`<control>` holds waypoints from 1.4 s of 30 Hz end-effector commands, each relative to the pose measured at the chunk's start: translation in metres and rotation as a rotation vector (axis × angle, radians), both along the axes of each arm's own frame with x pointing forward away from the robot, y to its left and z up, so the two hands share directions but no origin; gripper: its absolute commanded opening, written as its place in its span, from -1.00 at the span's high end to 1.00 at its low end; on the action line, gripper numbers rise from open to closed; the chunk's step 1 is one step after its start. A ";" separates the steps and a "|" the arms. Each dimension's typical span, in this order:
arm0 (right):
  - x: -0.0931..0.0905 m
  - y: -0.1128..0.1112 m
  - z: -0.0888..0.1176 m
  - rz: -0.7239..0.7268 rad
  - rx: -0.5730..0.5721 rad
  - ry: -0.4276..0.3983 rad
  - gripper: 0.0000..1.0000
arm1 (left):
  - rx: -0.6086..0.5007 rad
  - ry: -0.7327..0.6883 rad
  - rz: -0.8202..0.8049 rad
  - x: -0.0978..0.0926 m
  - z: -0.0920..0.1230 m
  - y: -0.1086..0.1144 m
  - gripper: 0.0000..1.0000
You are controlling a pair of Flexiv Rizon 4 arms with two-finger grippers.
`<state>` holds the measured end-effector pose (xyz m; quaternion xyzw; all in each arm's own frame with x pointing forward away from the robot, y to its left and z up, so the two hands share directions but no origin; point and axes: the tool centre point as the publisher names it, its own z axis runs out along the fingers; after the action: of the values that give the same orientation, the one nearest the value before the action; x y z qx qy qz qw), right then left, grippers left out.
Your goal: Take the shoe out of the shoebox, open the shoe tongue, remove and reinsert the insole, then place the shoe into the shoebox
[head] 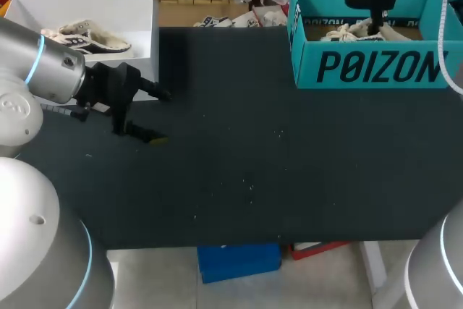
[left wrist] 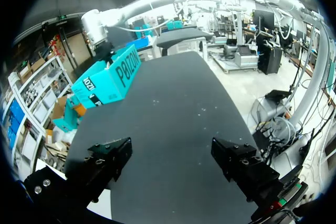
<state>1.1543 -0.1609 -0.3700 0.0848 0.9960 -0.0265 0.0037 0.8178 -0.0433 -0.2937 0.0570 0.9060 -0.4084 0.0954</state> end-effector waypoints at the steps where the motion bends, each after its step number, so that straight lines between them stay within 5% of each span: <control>1: 0.011 0.002 -0.015 -0.008 -0.005 0.019 1.00 | 0.002 -0.003 0.004 -0.001 0.000 -0.001 -1.00; 6: 0.012 0.001 -0.025 -0.011 -0.014 0.041 0.93 | 0.002 -0.003 0.004 -0.001 0.000 -0.001 -1.00; 7: 0.012 0.001 -0.026 -0.016 -0.019 0.043 0.39 | 0.002 -0.003 0.004 -0.001 0.000 -0.001 -1.00; 9: 0.012 -0.001 -0.026 -0.025 -0.024 0.045 -0.19 | 0.002 -0.003 0.004 -0.001 0.000 -0.001 -1.00; 10: 0.012 -0.001 -0.025 -0.032 -0.028 0.045 -1.00 | 0.002 -0.003 0.004 -0.001 0.000 -0.001 -1.00; 16: 0.012 -0.010 -0.010 -0.073 -0.052 0.024 -1.00 | 0.002 -0.003 0.004 -0.001 0.000 -0.001 -1.00; 18: 0.014 -0.012 -0.002 -0.076 -0.059 0.016 -0.69 | 0.002 -0.003 0.004 -0.001 0.000 -0.001 -1.00; 22: 0.015 -0.014 0.018 -0.089 -0.064 -0.012 -0.97 | 0.002 -0.003 0.004 -0.001 0.000 -0.001 -1.00; 31: 0.008 -0.009 0.069 -0.140 -0.078 -0.076 -1.00 | 0.002 -0.003 0.004 -0.001 0.000 -0.001 -1.00; 42: -0.037 0.014 0.126 -0.392 -0.063 -0.113 -1.00 | 0.002 -0.003 0.004 -0.001 0.000 -0.001 -1.00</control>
<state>1.1485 -0.1564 -0.2742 0.2680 0.9618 -0.0508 0.0211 0.8178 -0.0432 -0.2937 0.0569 0.9060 -0.4084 0.0955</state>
